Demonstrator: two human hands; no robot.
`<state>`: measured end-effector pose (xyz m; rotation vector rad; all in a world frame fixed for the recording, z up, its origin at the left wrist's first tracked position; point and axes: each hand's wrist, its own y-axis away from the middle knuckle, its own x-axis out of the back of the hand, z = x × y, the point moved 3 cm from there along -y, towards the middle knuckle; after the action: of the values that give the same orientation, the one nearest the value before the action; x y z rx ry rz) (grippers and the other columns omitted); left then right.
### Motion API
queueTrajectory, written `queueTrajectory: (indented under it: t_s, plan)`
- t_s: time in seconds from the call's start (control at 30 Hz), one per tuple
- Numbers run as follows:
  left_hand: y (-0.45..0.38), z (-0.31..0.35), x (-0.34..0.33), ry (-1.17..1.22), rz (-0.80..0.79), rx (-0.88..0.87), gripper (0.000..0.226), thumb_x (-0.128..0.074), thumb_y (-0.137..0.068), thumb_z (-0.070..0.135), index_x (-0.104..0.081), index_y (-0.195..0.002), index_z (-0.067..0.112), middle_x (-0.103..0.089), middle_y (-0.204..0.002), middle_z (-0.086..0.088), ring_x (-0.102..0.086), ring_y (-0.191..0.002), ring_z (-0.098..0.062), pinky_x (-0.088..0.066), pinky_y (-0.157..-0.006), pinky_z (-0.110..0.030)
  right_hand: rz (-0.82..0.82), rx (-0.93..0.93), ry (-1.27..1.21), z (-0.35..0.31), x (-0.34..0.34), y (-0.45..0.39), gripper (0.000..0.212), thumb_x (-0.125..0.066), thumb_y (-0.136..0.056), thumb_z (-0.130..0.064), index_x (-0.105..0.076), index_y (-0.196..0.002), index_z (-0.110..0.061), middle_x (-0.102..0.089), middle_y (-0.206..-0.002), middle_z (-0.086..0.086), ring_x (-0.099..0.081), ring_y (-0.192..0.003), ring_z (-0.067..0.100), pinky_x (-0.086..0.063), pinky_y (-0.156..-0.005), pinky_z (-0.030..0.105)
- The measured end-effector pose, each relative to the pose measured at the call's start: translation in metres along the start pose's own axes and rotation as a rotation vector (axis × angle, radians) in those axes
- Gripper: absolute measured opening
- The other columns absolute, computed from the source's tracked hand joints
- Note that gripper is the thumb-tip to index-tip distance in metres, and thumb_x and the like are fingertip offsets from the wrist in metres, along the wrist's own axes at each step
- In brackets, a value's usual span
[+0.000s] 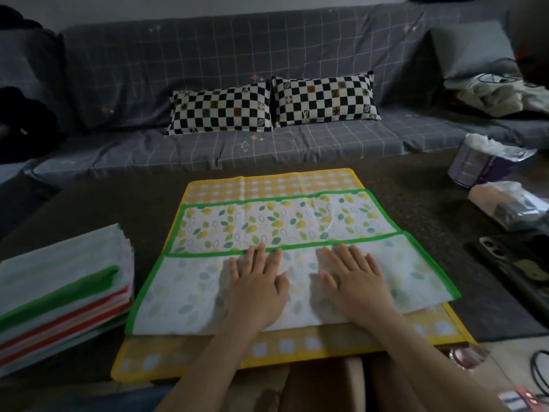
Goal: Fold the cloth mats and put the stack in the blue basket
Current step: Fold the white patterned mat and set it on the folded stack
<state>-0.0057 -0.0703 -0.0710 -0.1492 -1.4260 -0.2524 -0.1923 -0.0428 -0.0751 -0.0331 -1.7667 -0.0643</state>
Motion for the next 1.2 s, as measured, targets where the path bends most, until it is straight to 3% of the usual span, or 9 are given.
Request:
queueTrajectory:
  t_s: [0.27, 0.63, 0.93, 1.2]
  plan:
    - [-0.001, -0.002, -0.003, -0.01, -0.001, 0.002, 0.056, -0.007, -0.099, 0.049, 0.01, -0.15, 0.037, 0.021, -0.158, 0.006, 0.024, -0.144, -0.016, 0.014, -0.116, -0.05, 0.029, -0.182, 0.007, 0.063, 0.018, 0.005, 0.06, -0.013, -0.094, -0.06, -0.004, -0.149, -0.038, 0.003, -0.159, -0.004, 0.01, -0.146, 0.016, 0.004, -0.119, 0.038]
    - [0.001, 0.002, 0.001, -0.014, -0.016, 0.014, 0.057, -0.007, -0.098, 0.05, 0.01, -0.15, 0.035, 0.02, -0.158, 0.003, 0.023, -0.144, -0.018, 0.013, -0.116, -0.051, -0.041, -0.198, -0.012, 0.059, 0.024, 0.003, 0.061, -0.014, -0.096, -0.056, -0.001, -0.15, -0.033, 0.006, -0.159, 0.003, 0.013, -0.145, 0.02, 0.007, -0.119, 0.039]
    - [0.003, 0.004, 0.004, -0.011, -0.017, 0.01, 0.057, -0.01, -0.099, 0.05, 0.006, -0.151, 0.034, 0.016, -0.159, 0.002, 0.019, -0.146, -0.02, 0.011, -0.116, -0.053, -0.049, 0.108, -0.085, -0.035, 0.017, -0.018, 0.052, -0.018, -0.101, -0.037, -0.005, -0.15, -0.03, 0.005, -0.159, 0.004, 0.011, -0.146, 0.02, 0.006, -0.117, 0.038]
    - [0.006, -0.007, 0.004, 0.029, -0.014, -0.022, 0.058, -0.013, -0.098, 0.053, 0.002, -0.152, 0.035, 0.013, -0.16, 0.005, 0.017, -0.146, -0.016, 0.013, -0.116, -0.051, 0.007, 0.111, -0.006, -0.049, -0.006, -0.021, 0.052, -0.009, -0.098, -0.043, -0.003, -0.149, -0.035, 0.002, -0.159, -0.004, 0.006, -0.146, 0.014, 0.004, -0.118, 0.037]
